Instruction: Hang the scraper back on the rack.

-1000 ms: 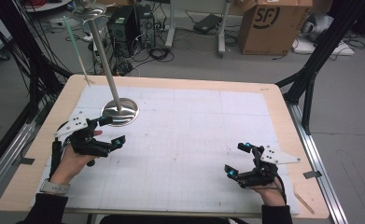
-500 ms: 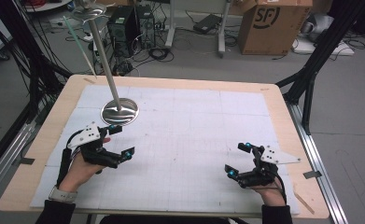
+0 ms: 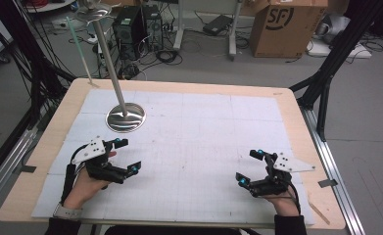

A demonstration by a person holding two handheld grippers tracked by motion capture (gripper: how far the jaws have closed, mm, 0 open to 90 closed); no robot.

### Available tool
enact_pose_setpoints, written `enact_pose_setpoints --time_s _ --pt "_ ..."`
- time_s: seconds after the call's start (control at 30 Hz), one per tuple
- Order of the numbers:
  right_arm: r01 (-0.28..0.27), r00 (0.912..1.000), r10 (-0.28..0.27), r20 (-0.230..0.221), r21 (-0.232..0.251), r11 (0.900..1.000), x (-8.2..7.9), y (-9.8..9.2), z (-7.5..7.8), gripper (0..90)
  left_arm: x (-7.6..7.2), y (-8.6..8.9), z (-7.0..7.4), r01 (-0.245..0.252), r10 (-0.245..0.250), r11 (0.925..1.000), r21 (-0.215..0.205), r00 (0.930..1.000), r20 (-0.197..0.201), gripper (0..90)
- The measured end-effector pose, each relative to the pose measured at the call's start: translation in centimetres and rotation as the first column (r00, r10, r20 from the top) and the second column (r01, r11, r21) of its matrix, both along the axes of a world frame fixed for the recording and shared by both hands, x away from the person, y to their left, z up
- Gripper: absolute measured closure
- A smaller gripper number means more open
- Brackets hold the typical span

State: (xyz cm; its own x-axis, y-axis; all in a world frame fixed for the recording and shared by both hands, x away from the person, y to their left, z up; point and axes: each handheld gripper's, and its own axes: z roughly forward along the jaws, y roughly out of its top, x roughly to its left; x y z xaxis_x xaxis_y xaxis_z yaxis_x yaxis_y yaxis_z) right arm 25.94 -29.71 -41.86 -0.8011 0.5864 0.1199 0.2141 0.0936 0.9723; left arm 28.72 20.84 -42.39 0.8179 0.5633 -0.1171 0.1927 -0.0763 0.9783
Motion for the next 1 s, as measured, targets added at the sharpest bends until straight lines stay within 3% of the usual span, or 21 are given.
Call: enact_pose_setpoints --time_s 0.17,0.47,0.6,0.77,1.0 --pt "0.002 1.0 -0.002 0.002 0.004 1.0 0.0 0.0 -0.1 0.4 -0.3 0.2 -0.4 0.001 -0.001 1.0 -0.006 1.0 0.0 1.6" --pt "0.012 0.9999 -0.012 0.003 0.014 1.0 0.1 -0.3 -0.4 0.4 -1.2 0.3 -1.0 -0.008 0.008 1.0 -0.003 0.9991 0.043 1.7" --pt "0.019 0.9998 -0.019 0.006 0.02 1.0 0.1 -0.7 -0.5 0.3 -1.5 0.2 -1.3 -0.03 0.029 0.9993 0.021 0.9986 0.044 1.7" --pt "0.029 0.9995 -0.029 0.014 0.04 0.999 0.0 -1.0 -0.4 0.3 -1.9 0.6 -1.4 -0.025 0.025 0.9997 -0.004 0.9981 0.057 1.7" --pt "0.017 0.9997 -0.018 0.015 0.025 1.0 0.1 -0.7 -0.6 0.3 -2.3 1.5 -1.3 -0.029 0.032 0.9982 -0.052 0.9971 0.069 1.6"
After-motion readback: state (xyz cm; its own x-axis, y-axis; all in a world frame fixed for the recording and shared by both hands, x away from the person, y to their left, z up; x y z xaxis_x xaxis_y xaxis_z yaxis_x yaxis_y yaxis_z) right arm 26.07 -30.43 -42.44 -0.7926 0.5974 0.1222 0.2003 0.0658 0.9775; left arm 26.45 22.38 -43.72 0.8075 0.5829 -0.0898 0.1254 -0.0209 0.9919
